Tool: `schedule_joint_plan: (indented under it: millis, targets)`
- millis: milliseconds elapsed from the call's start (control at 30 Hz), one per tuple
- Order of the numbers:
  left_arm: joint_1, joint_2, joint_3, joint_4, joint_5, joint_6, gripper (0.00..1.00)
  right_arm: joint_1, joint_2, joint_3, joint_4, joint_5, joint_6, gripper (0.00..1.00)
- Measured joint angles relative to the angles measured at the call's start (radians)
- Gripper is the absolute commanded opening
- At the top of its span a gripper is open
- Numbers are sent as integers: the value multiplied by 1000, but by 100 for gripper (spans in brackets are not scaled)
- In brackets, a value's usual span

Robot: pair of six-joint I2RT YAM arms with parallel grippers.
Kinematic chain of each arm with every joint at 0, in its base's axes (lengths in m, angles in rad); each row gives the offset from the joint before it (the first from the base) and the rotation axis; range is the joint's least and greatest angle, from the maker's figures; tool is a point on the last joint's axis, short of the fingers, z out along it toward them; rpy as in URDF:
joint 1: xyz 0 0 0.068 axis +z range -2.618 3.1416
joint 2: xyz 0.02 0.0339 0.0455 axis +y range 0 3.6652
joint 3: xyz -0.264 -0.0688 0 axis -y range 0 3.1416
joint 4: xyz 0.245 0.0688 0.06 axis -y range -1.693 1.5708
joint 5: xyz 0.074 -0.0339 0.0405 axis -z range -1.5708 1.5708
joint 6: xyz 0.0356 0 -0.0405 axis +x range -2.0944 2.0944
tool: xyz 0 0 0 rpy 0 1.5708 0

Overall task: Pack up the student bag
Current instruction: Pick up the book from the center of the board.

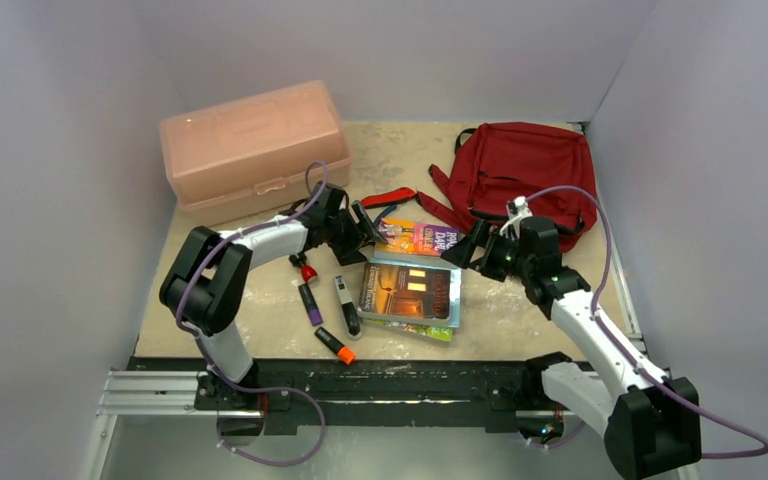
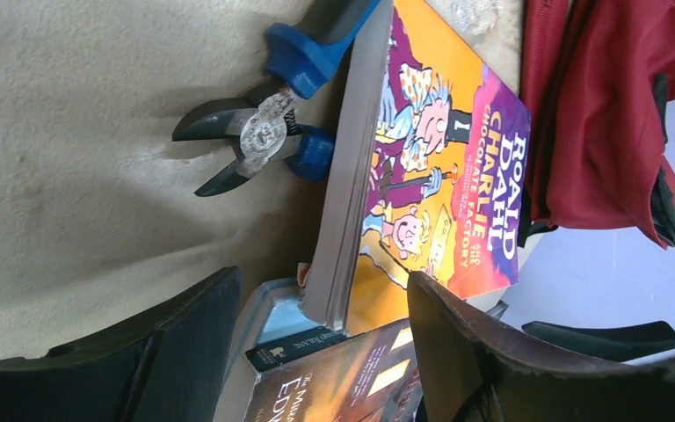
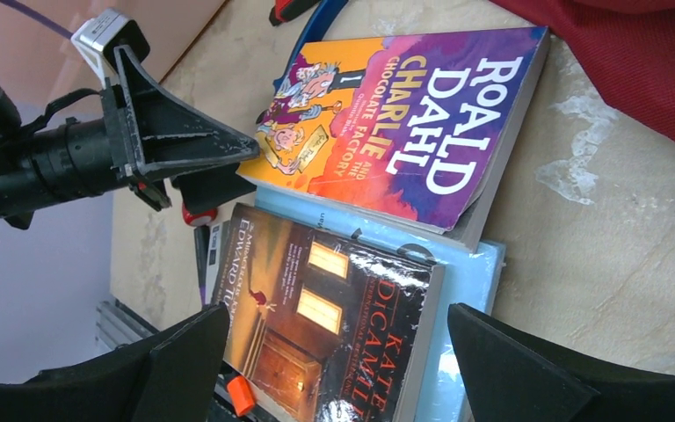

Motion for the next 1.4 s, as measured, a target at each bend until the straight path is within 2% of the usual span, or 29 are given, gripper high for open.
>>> schedule_joint_plan:
  millis: [167,333,433,667,767,800,900,1067,1233,1400]
  targets:
    - [0,2,0,-11,-17,9,68,0,54,15,7,55,1,97]
    - [0,2,0,-6,-27,31,67,-15,251,96,57,77,13,92]
    - [-4,3,0,9,-22,31,66,-20,381,129,119,72,35,83]
    - [-26,7,0,49,-17,27,59,-20,521,126,227,63,109,82]
    - [-30,14,0,58,-16,31,56,-20,562,124,282,37,130,68]
    - [-30,19,0,64,-14,31,55,-21,583,122,306,22,138,58]
    - [-31,28,0,74,-11,31,54,-22,628,98,388,-19,174,36]
    - [-31,28,0,62,-14,39,52,-35,597,59,443,-40,222,0]
    - [-32,9,10,29,-14,78,57,-34,451,56,435,-58,250,0]
    - [-34,-109,53,-68,-14,137,65,-35,269,58,376,-69,286,0]
